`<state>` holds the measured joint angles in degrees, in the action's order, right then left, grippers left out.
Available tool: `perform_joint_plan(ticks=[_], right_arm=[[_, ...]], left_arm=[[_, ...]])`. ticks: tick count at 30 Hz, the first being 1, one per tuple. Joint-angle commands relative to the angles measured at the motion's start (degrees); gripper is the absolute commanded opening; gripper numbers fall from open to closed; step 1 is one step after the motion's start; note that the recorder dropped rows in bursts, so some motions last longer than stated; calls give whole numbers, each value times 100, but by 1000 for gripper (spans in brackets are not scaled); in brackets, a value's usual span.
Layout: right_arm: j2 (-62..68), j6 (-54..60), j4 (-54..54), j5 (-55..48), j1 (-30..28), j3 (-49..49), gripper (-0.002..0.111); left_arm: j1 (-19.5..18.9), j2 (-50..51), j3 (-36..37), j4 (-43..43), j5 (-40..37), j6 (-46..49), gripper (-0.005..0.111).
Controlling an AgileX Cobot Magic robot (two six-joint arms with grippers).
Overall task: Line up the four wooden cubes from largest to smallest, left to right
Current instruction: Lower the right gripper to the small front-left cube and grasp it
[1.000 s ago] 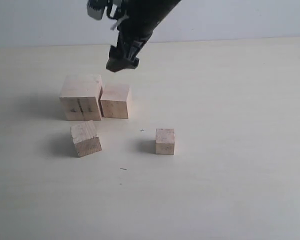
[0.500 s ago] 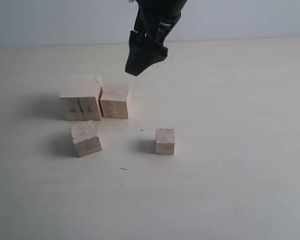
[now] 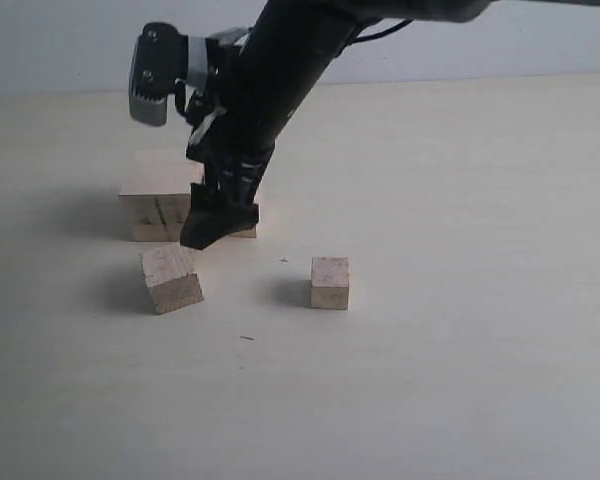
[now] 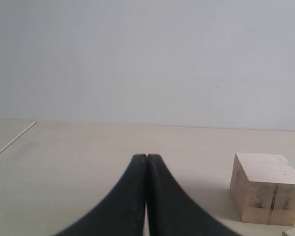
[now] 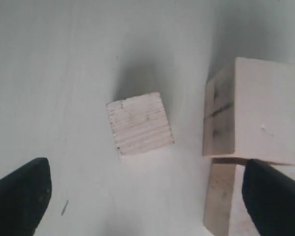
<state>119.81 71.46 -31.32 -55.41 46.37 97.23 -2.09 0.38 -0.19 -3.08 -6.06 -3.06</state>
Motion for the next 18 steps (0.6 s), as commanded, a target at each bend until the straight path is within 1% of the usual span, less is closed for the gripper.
perform_joint_plan(ticks=[1, 7, 17, 18], right_arm=[[329, 475, -228, 296, 175, -22, 100], [715, 918, -527, 774, 356, -22, 100], [1164, 1295, -618, 902, 356, -22, 100], [1188, 1295, -618, 932, 356, -22, 98]], left_arm=[[-11, -38, 19, 58, 25, 22, 2], [-11, -38, 19, 58, 25, 22, 2], [-11, -38, 19, 58, 21, 26, 2], [-11, -38, 19, 58, 21, 26, 2]])
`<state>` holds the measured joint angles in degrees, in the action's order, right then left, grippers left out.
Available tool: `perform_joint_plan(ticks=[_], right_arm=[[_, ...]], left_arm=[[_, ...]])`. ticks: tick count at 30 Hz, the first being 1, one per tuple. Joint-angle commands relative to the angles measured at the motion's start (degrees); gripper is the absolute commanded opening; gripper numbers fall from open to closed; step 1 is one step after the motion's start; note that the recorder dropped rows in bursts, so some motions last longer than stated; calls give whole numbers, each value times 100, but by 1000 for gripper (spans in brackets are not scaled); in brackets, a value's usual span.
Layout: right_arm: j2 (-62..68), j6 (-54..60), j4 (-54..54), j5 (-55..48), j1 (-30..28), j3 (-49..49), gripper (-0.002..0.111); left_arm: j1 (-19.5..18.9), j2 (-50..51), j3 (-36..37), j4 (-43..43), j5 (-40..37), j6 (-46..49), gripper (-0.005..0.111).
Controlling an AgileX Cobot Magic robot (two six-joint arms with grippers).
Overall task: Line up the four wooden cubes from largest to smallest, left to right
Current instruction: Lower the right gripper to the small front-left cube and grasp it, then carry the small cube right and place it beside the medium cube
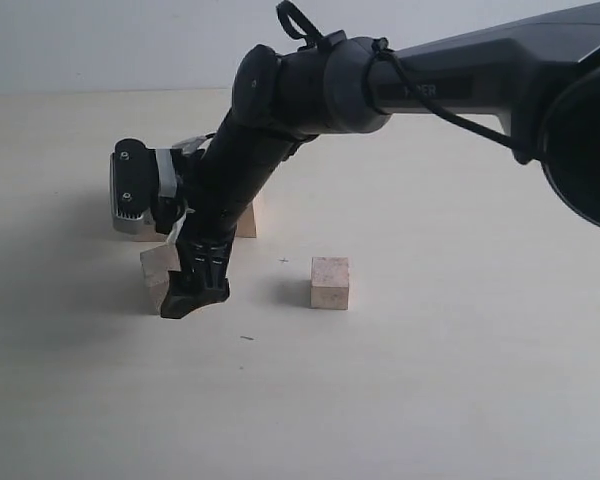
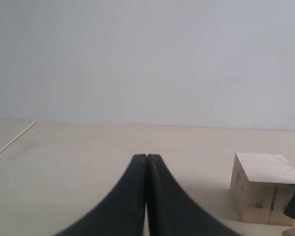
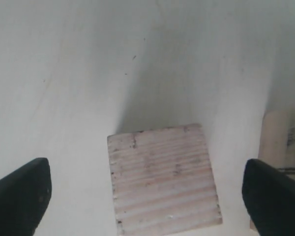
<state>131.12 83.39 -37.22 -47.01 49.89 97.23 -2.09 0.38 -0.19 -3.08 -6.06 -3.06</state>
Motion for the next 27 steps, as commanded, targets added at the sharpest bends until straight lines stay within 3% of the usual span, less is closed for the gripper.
perform_joint_plan(ticks=[1, 4, 11, 22, 27], right_arm=[[84, 102, -28, 103, 4, -22, 97], [113, 102, -28, 131, 4, -22, 87], [166, 102, -28, 181, 4, -22, 50], [-44, -57, -28, -102, 4, -22, 1], [-657, -680, 350, -166, -7, -22, 0]], left_arm=[[-11, -38, 19, 58, 21, 26, 2], [-11, -38, 19, 58, 21, 26, 2], [-11, -38, 19, 58, 21, 26, 2], [-11, -38, 19, 58, 21, 26, 2], [-11, -38, 19, 58, 21, 26, 2]])
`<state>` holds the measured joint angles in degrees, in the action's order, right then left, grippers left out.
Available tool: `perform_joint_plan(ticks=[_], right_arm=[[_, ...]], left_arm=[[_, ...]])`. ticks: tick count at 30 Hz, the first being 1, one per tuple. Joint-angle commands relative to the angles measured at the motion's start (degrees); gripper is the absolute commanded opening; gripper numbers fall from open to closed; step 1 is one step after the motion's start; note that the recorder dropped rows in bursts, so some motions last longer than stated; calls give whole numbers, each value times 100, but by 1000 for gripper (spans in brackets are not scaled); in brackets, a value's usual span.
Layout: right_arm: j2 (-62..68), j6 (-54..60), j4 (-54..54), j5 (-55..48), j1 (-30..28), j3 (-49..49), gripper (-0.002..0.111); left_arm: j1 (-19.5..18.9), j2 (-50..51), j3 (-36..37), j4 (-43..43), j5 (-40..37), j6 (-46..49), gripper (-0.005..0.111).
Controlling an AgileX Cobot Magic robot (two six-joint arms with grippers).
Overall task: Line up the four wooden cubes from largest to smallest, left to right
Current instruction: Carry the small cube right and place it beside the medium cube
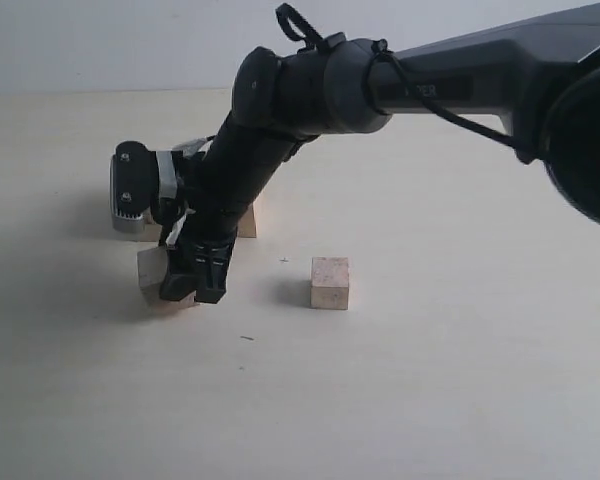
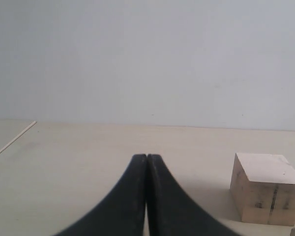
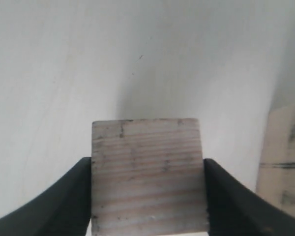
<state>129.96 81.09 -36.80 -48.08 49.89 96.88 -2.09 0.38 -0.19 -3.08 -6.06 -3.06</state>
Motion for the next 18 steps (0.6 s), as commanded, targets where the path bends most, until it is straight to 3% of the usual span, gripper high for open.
perform_joint_plan(ticks=[1, 7, 18], right_arm=[[-718, -647, 493, -59, -19, 13, 0], [-1687, -1673, 1485, -197, -339, 13, 0], [-1796, -2142, 1473, -336, -1541, -346, 0]], left_arm=[[-11, -38, 19, 58, 21, 26, 2], [-11, -38, 19, 58, 21, 26, 2], [-11, -38, 19, 58, 21, 26, 2]])
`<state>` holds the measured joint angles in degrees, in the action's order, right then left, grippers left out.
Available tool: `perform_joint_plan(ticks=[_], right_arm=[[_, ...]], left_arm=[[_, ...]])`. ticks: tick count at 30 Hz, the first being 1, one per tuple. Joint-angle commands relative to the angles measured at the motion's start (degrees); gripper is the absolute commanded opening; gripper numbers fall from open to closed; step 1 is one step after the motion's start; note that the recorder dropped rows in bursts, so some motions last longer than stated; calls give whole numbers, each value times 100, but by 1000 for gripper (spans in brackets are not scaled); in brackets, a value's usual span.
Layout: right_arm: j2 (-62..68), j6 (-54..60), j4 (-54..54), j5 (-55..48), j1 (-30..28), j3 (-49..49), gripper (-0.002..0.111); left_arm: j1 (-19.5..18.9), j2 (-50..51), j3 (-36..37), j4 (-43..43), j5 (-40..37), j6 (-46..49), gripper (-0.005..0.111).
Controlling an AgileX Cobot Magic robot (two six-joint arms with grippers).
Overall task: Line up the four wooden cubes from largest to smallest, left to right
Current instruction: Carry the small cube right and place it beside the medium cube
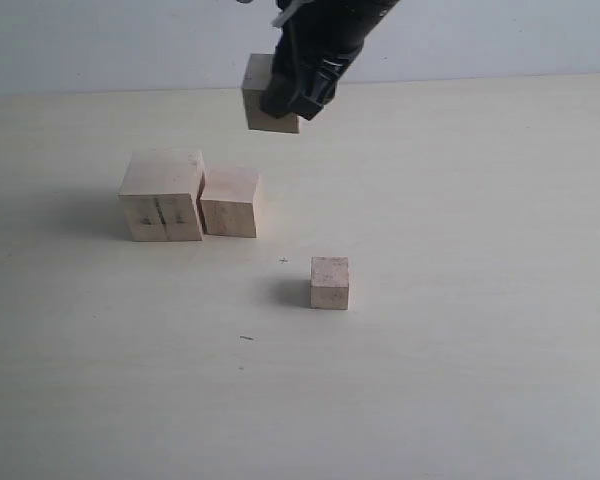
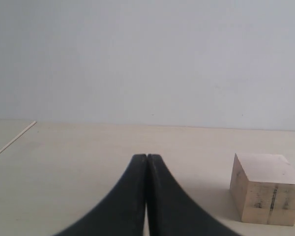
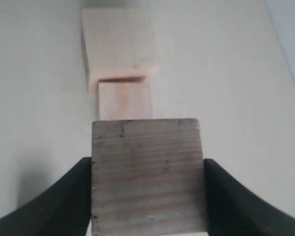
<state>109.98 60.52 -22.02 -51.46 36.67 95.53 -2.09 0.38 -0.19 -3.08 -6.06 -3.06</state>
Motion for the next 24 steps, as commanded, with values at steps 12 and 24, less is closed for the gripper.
perform_joint_plan(ticks=[12, 24], right_arm=[[1463, -64, -3, 654, -269, -314, 0], [1827, 424, -56, 955, -269, -314, 0]], left_arm=[[-11, -38, 19, 58, 21, 26, 2], [-11, -38, 19, 58, 21, 26, 2]])
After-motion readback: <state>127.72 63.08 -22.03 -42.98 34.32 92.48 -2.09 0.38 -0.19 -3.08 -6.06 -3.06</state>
